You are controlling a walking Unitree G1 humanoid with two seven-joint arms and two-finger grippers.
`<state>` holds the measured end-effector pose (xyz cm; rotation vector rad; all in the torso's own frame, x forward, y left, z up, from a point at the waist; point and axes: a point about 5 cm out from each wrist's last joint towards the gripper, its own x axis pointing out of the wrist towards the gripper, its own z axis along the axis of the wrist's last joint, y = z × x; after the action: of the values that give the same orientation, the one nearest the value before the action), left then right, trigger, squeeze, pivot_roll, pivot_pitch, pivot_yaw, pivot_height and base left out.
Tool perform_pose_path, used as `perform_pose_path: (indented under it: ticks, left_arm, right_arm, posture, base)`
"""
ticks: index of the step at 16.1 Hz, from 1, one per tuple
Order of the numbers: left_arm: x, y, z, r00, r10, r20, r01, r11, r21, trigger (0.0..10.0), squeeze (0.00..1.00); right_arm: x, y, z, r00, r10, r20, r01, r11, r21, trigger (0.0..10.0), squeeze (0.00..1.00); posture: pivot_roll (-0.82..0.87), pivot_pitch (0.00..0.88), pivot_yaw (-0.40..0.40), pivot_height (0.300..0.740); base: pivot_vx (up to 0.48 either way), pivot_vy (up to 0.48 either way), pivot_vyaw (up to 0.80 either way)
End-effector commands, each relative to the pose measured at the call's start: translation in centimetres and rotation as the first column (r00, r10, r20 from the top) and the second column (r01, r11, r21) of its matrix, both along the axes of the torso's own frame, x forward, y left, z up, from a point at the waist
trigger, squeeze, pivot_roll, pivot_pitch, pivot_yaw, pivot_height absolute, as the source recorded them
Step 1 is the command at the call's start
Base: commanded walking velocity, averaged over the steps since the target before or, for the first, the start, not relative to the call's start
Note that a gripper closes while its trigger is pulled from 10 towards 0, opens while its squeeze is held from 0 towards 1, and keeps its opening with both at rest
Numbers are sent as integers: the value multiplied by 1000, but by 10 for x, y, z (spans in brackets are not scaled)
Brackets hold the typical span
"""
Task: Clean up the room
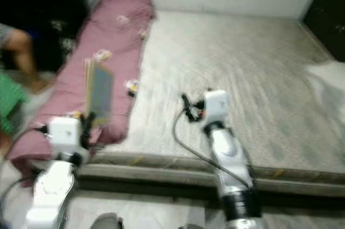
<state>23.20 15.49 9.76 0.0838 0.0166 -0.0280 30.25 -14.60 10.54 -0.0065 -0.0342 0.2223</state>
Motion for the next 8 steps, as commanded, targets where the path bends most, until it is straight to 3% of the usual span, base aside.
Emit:
perform_pose_path:
  ticks: [1, 8]
  left_arm:
    - [3, 4, 10, 998, 23, 54, -25, 999, 40, 10000, 0]
    - [6, 4, 9, 999, 11, 42, -11, 1000, 5, 10000, 0]
  right_arm:
    - [1, 0, -1, 1000, -12, -1, 12, 1000, 5, 10000, 0]
    - [4, -1, -2, 1000, -24, -2, 24, 1000, -3, 10000, 0]
  posture:
    - [81, 33, -53, 740]
    - [77, 40, -53, 740]
  base:
    - [0, 0, 0]
    - [0, 0, 0]
